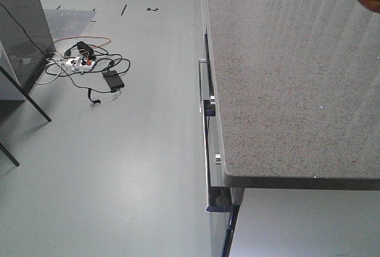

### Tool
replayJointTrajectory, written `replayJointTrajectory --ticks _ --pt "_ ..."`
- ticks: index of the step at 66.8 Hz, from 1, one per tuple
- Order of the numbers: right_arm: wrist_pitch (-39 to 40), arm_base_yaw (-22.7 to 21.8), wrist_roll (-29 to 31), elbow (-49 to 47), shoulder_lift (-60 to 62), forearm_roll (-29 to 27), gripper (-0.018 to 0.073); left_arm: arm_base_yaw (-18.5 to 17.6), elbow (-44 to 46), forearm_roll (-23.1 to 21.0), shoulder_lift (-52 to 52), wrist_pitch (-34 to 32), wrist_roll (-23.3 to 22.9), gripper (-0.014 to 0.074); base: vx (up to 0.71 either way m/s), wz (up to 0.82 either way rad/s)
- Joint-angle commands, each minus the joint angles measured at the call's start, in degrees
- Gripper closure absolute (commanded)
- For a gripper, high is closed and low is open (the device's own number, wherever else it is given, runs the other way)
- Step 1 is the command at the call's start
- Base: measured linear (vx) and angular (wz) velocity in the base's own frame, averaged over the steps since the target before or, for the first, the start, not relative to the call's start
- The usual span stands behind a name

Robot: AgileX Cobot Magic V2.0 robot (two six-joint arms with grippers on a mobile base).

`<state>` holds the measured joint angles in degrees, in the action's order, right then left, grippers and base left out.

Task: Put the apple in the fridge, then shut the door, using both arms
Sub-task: 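Lift the apple off the counter with the right gripper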

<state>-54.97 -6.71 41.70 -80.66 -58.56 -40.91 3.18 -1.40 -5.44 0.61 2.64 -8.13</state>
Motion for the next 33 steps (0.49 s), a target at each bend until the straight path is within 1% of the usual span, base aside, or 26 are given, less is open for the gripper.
replayJointTrajectory --ticks 1,33 --pt "1.9 -0.1 0.6 -1.3 1.5 -2.3 0.0366 -0.4 1.0 -0.5 -0.3 -4.2 0.1 0.0603 0.00 0.00" --pt "1.2 -0.1 0.6 -1.3 1.5 -2.4 0.0366 -0.4 1.0 -0.5 -0.3 -4.2 0.1 0.0603 0.00 0.00"
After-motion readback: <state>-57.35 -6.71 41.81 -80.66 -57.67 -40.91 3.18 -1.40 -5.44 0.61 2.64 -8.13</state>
